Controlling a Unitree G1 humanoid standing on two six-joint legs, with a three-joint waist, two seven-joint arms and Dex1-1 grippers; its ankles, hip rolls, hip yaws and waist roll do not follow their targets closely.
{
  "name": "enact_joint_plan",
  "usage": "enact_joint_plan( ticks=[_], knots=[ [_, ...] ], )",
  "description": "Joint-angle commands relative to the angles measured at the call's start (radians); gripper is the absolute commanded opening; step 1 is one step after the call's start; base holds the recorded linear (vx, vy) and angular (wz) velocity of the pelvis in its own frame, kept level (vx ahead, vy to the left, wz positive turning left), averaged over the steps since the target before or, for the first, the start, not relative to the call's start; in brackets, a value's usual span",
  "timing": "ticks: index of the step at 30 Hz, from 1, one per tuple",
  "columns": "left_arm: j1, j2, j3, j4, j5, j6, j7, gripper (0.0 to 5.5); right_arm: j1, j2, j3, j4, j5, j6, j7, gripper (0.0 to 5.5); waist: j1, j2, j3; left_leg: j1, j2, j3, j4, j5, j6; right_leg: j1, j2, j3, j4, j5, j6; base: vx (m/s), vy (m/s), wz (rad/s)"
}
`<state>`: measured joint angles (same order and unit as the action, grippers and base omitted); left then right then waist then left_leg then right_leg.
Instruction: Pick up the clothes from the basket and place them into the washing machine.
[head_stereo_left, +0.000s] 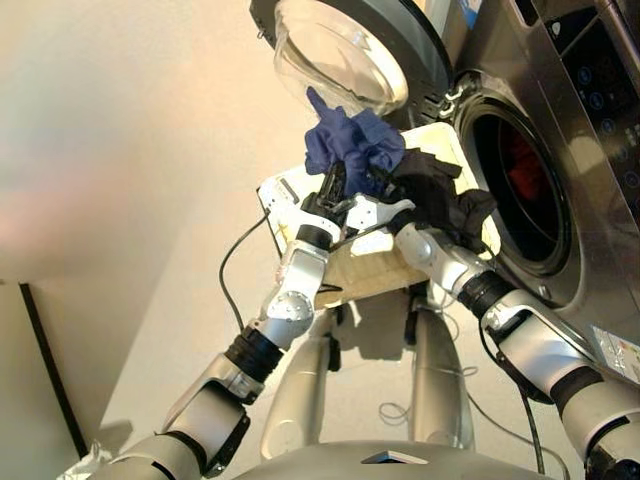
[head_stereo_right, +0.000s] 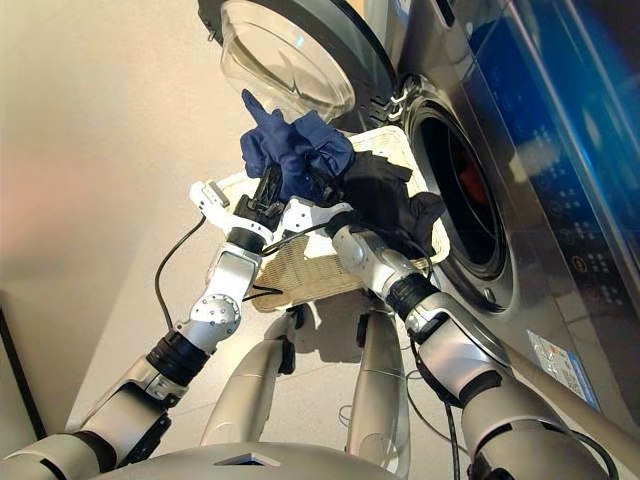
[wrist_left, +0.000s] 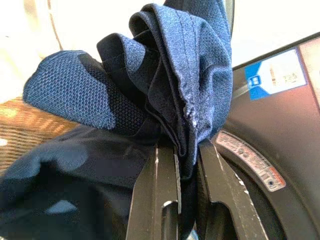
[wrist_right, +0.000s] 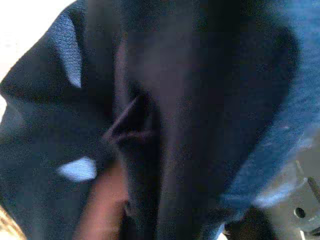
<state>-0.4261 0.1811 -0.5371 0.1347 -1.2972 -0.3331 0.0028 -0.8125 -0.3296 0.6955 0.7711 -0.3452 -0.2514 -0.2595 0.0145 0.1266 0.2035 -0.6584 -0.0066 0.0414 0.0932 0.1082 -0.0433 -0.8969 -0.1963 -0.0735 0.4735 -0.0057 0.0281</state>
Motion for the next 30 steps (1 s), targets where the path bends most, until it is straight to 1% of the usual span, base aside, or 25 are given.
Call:
enact_joint_plan(
  ticks=[1, 2, 3, 4, 7, 8, 9, 10, 12, 13, 14, 16, 17, 18, 20, 22, 23, 24, 26, 28, 30],
  knots=[
    [-0.011, 0.017, 0.007, -0.137, 0.016, -0.03, -0.03, 0.0, -0.089, 0.03, -0.058, 0.006, 0.066, -0.016, -0.046, 0.0, -0.002, 0.044, 0.0, 0.04, 0.036, -0.028, 0.126, -0.123, -0.029, 0.076, -0.031, 0.014, -0.206, 0.168, 0.111, 0.0, 0.0, 0.0],
    [-0.009, 0.018, 0.014, -0.132, 0.02, -0.03, -0.027, 0.63, -0.075, 0.03, -0.07, 0.014, 0.079, -0.013, -0.051, 0.0, -0.003, 0.043, 0.001, 0.04, 0.036, -0.027, 0.127, -0.124, -0.028, 0.073, -0.031, 0.014, -0.205, 0.17, 0.112, 0.0, 0.0, 0.0],
    [-0.005, 0.018, 0.023, -0.132, 0.024, -0.031, -0.027, 4.94, -0.062, 0.029, -0.082, 0.024, 0.089, -0.012, -0.058, 0.0, -0.004, 0.042, 0.001, 0.041, 0.036, -0.026, 0.125, -0.124, -0.028, 0.074, -0.03, 0.014, -0.207, 0.17, 0.112, 0.0, 0.0, 0.0],
    [0.001, 0.017, 0.033, -0.129, 0.029, -0.037, -0.019, 5.5, -0.048, 0.024, -0.091, 0.018, 0.09, -0.01, -0.063, 0.0, -0.005, 0.042, 0.001, 0.04, 0.036, -0.027, 0.126, -0.124, -0.028, 0.073, -0.029, 0.014, -0.206, 0.17, 0.112, 0.0, 0.0, 0.0],
    [0.027, 0.011, 0.071, -0.117, 0.033, -0.049, -0.01, 5.5, -0.015, 0.015, -0.14, 0.013, 0.08, -0.001, -0.121, 0.0, -0.013, 0.038, 0.004, 0.035, 0.037, -0.026, 0.13, -0.126, -0.027, 0.067, -0.028, 0.016, -0.204, 0.169, 0.111, 0.0, 0.0, 0.0],
    [0.046, 0.016, 0.097, -0.114, 0.05, -0.056, -0.002, 5.5, 0.005, 0.008, -0.167, 0.0, 0.063, 0.003, -0.162, 0.0, -0.014, 0.038, 0.004, 0.033, 0.038, -0.025, 0.131, -0.127, -0.027, 0.064, -0.026, 0.017, -0.202, 0.168, 0.111, 0.0, 0.0, 0.0],
    [0.063, 0.028, 0.132, -0.109, 0.101, -0.074, 0.019, 5.5, 0.025, 0.007, -0.198, 0.0, 0.054, 0.007, -0.197, 0.0, -0.015, 0.039, 0.006, 0.03, 0.04, -0.024, 0.132, -0.129, -0.027, 0.06, -0.025, 0.019, -0.2, 0.167, 0.111, 0.0, 0.0, 0.0],
    [0.073, 0.049, 0.177, -0.108, 0.206, -0.107, 0.073, 5.5, 0.041, 0.001, -0.23, 0.004, 0.041, 0.012, -0.243, 0.0, -0.014, 0.039, 0.007, 0.027, 0.04, -0.024, 0.135, -0.131, -0.026, 0.057, -0.025, 0.018, -0.197, 0.165, 0.111, 0.0, 0.0, 0.0],
    [0.1, 0.059, 0.23, -0.092, 0.343, -0.141, 0.146, 5.5, 0.057, 0.001, -0.262, 0.033, 0.035, 0.014, -0.293, 0.0, -0.012, 0.035, 0.009, 0.021, 0.043, -0.025, 0.139, -0.134, -0.026, 0.052, -0.024, 0.017, -0.196, 0.163, 0.111, 0.0, 0.0, 0.0],
    [0.098, 0.056, 0.25, -0.06, 0.395, -0.153, 0.178, 5.5, 0.051, -0.012, -0.268, 0.058, 0.012, 0.019, -0.34, 0.0, -0.012, 0.035, 0.009, 0.019, 0.044, -0.025, 0.139, -0.135, -0.027, 0.048, -0.024, 0.016, -0.194, 0.161, 0.11, 0.0, 0.0, 0.0],
    [0.105, 0.053, 0.266, -0.031, 0.426, -0.161, 0.198, 5.5, 0.046, -0.013, -0.28, 0.076, 0.005, 0.027, -0.366, 0.0, -0.012, 0.033, 0.009, 0.018, 0.045, -0.027, 0.138, -0.135, -0.027, 0.046, -0.024, 0.013, -0.193, 0.159, 0.11, 0.0, 0.0, 0.0],
    [0.111, 0.052, 0.295, 0.031, 0.481, -0.162, 0.236, 5.5, 0.029, -0.031, -0.326, 0.103, 0.009, 0.055, -0.427, 0.0, -0.011, 0.031, 0.009, 0.011, 0.046, -0.03, 0.138, -0.134, -0.027, 0.041, -0.023, 0.011, -0.189, 0.156, 0.109, 0.0, 0.0, 0.0],
    [0.116, 0.053, 0.299, 0.051, 0.51, -0.158, 0.244, 5.5, 0.021, -0.033, -0.346, 0.125, 0.024, 0.061, -0.449, 0.0, -0.01, 0.031, 0.009, 0.01, 0.046, -0.032, 0.138, -0.134, -0.027, 0.04, -0.022, 0.01, -0.186, 0.155, 0.108, 0.0, 0.0, 0.0],
    [0.123, 0.067, 0.301, 0.085, 0.573, -0.144, 0.268, 5.5, 0.003, -0.034, -0.377, 0.153, 0.049, 0.07, -0.474, 0.0, -0.006, 0.032, 0.009, 0.007, 0.047, -0.034, 0.14, -0.134, -0.026, 0.036, -0.021, 0.008, -0.181, 0.153, 0.108, 0.0, 0.0, 0.0],
    [0.143, 0.093, 0.302, 0.096, 0.666, -0.143, 0.286, 5.5, -0.03, -0.058, -0.41, 0.201, 0.048, 0.088, -0.536, 0.0, 0.002, 0.037, 0.007, -0.002, 0.047, -0.034, 0.14, -0.134, -0.026, 0.023, -0.021, 0.008, -0.173, 0.15, 0.108, 0.0, 0.0, 0.0],
    [0.15, 0.107, 0.293, 0.146, 0.71, -0.143, 0.286, 5.5, -0.077, -0.092, -0.443, 0.249, 0.072, 0.093, -0.573, 0.0, 0.007, 0.039, 0.006, -0.019, 0.045, -0.037, 0.143, -0.129, -0.025, 0.006, -0.023, 0.009, -0.169, 0.153, 0.108, 0.0, 0.0, 0.0],
    [0.155, 0.109, 0.286, 0.17, 0.725, -0.142, 0.284, 5.5, -0.101, -0.119, -0.458, 0.262, 0.084, 0.095, -0.587, 0.0, 0.01, 0.044, 0.011, -0.03, 0.047, -0.038, 0.15, -0.134, -0.026, -0.007, -0.021, 0.01, -0.156, 0.145, 0.108, 0.0, 0.0, 0.0],
    [0.16, 0.11, 0.282, 0.185, 0.728, -0.143, 0.282, 5.5, -0.119, -0.138, -0.472, 0.273, 0.106, 0.095, -0.591, 0.0, 0.014, 0.047, 0.014, -0.038, 0.046, -0.04, 0.149, -0.131, -0.026, -0.021, -0.021, 0.012, -0.148, 0.144, 0.108, 0.0, 0.0, 0.0],
    [0.164, 0.096, 0.275, 0.239, 0.718, -0.134, 0.285, 5.5, -0.172, -0.207, -0.5, 0.313, 0.153, 0.104, -0.628, 0.0, 0.02, 0.058, 0.021, -0.056, 0.044, -0.047, 0.14, -0.122, -0.026, -0.055, -0.028, 0.016, -0.131, 0.142, 0.107, 0.0, 0.0, 0.0],
    [0.174, 0.091, 0.252, 0.287, 0.707, -0.127, 0.28, 5.5, -0.257, -0.274, -0.544, 0.399, 0.276, 0.107, -0.644, 0.0, 0.027, 0.072, 0.027, -0.067, 0.043, -0.046, 0.119, -0.112, -0.028, -0.082, -0.039, 0.019, -0.122, 0.139, 0.108, 0.022, 0.059, 0.08],
    [0.179, 0.083, 0.236, 0.315, 0.686, -0.121, 0.269, 5.5, -0.319, -0.323, -0.535, 0.447, 0.363, 0.098, -0.653, 0.0, 0.034, 0.083, 0.031, -0.079, 0.041, -0.04, 0.103, -0.106, -0.026, -0.115, -0.044, 0.028, -0.111, 0.135, 0.108, 0.042, 0.054, 0.066]
  ],
)
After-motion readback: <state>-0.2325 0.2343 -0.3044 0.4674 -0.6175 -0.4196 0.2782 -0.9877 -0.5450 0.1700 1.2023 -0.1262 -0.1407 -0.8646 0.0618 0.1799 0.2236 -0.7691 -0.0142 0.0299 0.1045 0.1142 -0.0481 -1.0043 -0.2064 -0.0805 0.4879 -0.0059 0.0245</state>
